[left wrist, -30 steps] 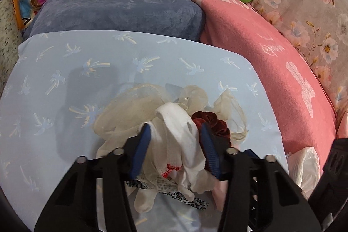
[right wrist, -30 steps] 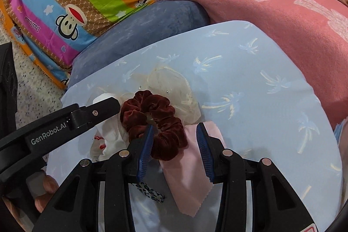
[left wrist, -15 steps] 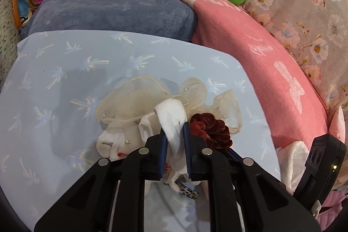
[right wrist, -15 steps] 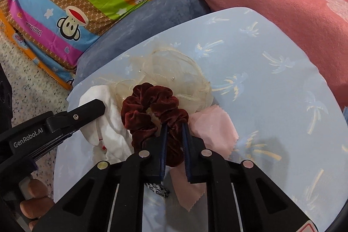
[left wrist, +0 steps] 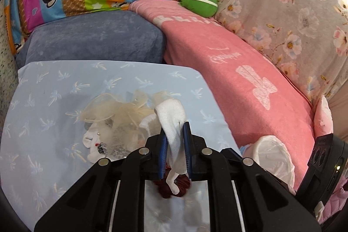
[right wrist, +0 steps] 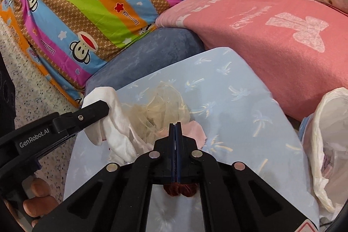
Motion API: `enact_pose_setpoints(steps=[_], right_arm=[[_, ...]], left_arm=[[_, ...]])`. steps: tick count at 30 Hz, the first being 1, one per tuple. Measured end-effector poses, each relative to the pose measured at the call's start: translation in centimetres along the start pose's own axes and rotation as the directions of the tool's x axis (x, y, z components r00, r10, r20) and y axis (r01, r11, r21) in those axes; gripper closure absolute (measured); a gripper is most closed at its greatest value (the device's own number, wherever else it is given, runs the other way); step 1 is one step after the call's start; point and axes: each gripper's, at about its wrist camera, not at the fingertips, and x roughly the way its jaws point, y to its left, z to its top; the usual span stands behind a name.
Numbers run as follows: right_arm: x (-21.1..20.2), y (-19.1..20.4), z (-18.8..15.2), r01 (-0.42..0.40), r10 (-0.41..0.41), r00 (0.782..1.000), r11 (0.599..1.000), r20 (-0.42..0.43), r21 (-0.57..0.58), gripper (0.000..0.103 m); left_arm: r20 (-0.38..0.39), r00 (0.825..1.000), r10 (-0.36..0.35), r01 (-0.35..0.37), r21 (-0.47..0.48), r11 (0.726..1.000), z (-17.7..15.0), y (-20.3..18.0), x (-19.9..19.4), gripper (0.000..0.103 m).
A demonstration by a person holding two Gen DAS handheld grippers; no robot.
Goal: Collect trash
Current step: 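Lift the white sock with the left tool while the right tool carries the scrunchie to the bin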
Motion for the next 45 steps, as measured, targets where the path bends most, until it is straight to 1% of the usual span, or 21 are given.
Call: enact_pose_setpoints(steps=[2, 3, 4, 6, 12, 17, 20, 23, 25, 26, 28, 31, 38, 42, 45], right_arm=[[-0.7, -0.6, -0.5, 0.016, -0.016, 1.000, 1.000, -0.002, -0.003, 0.099], [-0.9, -0.9, -0.8, 0.019, -0.019, 1.000, 1.000, -0.007, 0.000, 0.091], [-0.9, -1.1, -1.2, 0.021, -0.021, 1.000, 1.000, -0.015, 0.002, 0.080], [-0.6, -1.3, -1.9, 0.027, -0.027, 0.999, 1.000, -0.029, -0.001, 0.067], [3.3, -0.8, -4.2, 0.032, -0.036, 0.992, 0.999, -0.119, -0.033, 0.066], [7.0, -1.1, -6.0, 0.055, -0.058, 0.981, 0.998, -0.187, -0.019, 0.066], [8.6, -1.3, -6.6, 0.066, -0.067, 0.974, 0.998, -0.219, -0.012, 0.067], [9.1, -1.3, -7.0, 0.078, -0.082, 0.973, 0.997, -0.215, -0.025, 0.074], [9.3, -1.2, -7.0, 0.083, -0.089, 0.971, 0.996, -0.222, -0.039, 0.085], [9.2, -1.2, -7.0, 0.081, -0.087, 0.971, 0.996, -0.224, -0.037, 0.086], [8.6, -1.4, -6.7, 0.076, -0.080, 0.974, 0.997, -0.214, -0.026, 0.088], [6.7, -1.6, -6.2, 0.069, -0.070, 0.982, 0.998, -0.177, -0.013, 0.088], [0.2, -2.7, -3.6, 0.054, -0.053, 0.997, 0.998, -0.048, 0.019, 0.088], [-4.2, -4.0, -2.1, 0.057, -0.059, 0.998, 0.997, 0.036, 0.048, 0.088], [-7.5, -5.4, -1.2, 0.065, -0.072, 0.992, 0.996, 0.099, 0.067, 0.088]], left_arm=[[0.002, 1.000, -0.002, 0.002, 0.010, 1.000, -0.5, -0.6, -0.3, 0.089], [0.000, 1.000, 0.000, 0.000, 0.014, 1.000, -0.8, -0.8, -0.4, 0.089], [-0.004, 1.000, 0.005, -0.005, 0.015, 1.000, -1.1, -0.9, -0.4, 0.089], [-0.014, 1.000, 0.015, -0.015, 0.012, 1.000, -1.8, -0.8, -0.3, 0.089], [-0.050, 0.996, 0.070, -0.071, -0.003, 0.998, -3.9, 0.9, 0.3, 0.089], [-0.083, 0.991, 0.106, -0.109, -0.034, 0.993, -4.5, 3.4, 1.2, 0.089], [-0.099, 0.988, 0.118, -0.123, -0.047, 0.991, -4.8, 4.2, 1.8, 0.089], [-0.112, 0.986, 0.123, -0.130, -0.057, 0.990, -5.0, 4.6, 2.3, 0.089], [-0.118, 0.986, 0.121, -0.129, -0.057, 0.990, -5.1, 4.7, 2.5, 0.089], [-0.119, 0.985, 0.121, -0.128, -0.055, 0.990, -5.1, 4.6, 2.5, 0.089], [-0.118, 0.986, 0.120, -0.126, -0.048, 0.991, -5.2, 4.2, 2.5, 0.089], [-0.113, 0.987, 0.114, -0.119, -0.035, 0.992, -5.1, 3.4, 2.2, 0.089], [-0.086, 0.993, 0.084, -0.082, 0.017, 0.996, -4.9, -0.2, 1.0, 0.089], [-0.062, 0.997, 0.051, -0.047, 0.066, 0.997, -4.6, -3.4, 0.1, 0.089], [-0.049, 0.999, 0.020, -0.014, 0.102, 0.995, -4.4, -6.1, -0.3, 0.089]])
